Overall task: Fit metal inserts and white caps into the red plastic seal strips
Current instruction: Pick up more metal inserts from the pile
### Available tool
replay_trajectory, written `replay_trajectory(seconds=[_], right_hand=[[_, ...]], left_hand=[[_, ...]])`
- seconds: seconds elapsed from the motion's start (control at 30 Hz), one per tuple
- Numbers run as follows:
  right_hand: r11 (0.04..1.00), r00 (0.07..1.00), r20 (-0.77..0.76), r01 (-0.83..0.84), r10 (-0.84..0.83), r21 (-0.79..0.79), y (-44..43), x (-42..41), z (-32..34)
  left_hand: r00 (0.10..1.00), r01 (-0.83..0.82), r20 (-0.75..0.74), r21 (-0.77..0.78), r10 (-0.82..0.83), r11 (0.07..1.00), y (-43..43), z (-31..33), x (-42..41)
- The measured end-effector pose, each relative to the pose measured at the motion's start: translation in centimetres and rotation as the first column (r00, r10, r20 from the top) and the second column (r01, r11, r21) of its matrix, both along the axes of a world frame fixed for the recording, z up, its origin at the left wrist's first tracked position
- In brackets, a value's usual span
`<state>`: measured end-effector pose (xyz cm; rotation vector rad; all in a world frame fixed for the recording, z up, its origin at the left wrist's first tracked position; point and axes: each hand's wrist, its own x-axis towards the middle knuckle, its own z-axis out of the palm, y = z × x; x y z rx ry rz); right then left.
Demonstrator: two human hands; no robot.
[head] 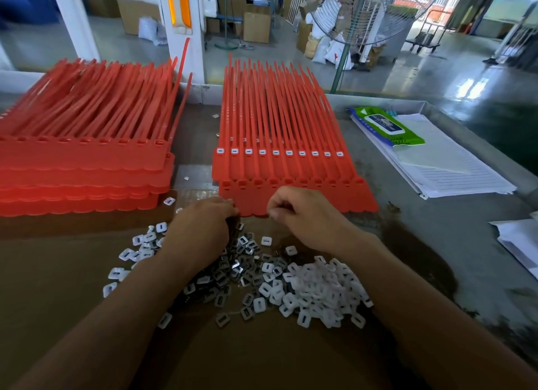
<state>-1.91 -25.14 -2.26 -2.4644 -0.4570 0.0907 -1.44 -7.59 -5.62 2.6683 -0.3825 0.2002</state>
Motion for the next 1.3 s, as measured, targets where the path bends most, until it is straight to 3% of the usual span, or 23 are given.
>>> replay_trajectory(seconds=[0.17, 0.37, 0.77, 1.03, 1.3], right_hand=[[0.993, 0.997, -0.001, 0.075, -0.075, 0.088, 1.0, 2.3, 1.3], [0.997, 0.998, 0.036, 0.059, -0.061, 0.04, 4.1, 5.8, 0.9], [0.992, 0.99, -0.054, 0.127, -0.127, -0.004, 6.1, 8.6, -1.5], [0.993, 0.994, 0.045, 0.106, -0.104, -0.046, 6.2, 8.2, -1.8], [0.976, 0.986, 0.011, 0.164, -0.168, 0.141, 5.9, 8.0, -2.1]], left_hand=[[1.0, 0.012, 0.014, -0.028, -0.012, 1.0, 0.0, 0.2, -0.2], [0.999, 0.039, 0.017, -0.003, -0.039, 0.999, 0.1, 0.4, -0.4], [0.998, 0.062, 0.02, 0.017, -0.062, 0.998, 0.1, 0.7, -0.5], [0.998, 0.058, 0.018, 0.013, -0.058, 0.998, 0.0, 0.6, -0.6], [0.999, 0.05, 0.021, 0.015, -0.05, 0.999, 0.0, 0.4, -0.5]])
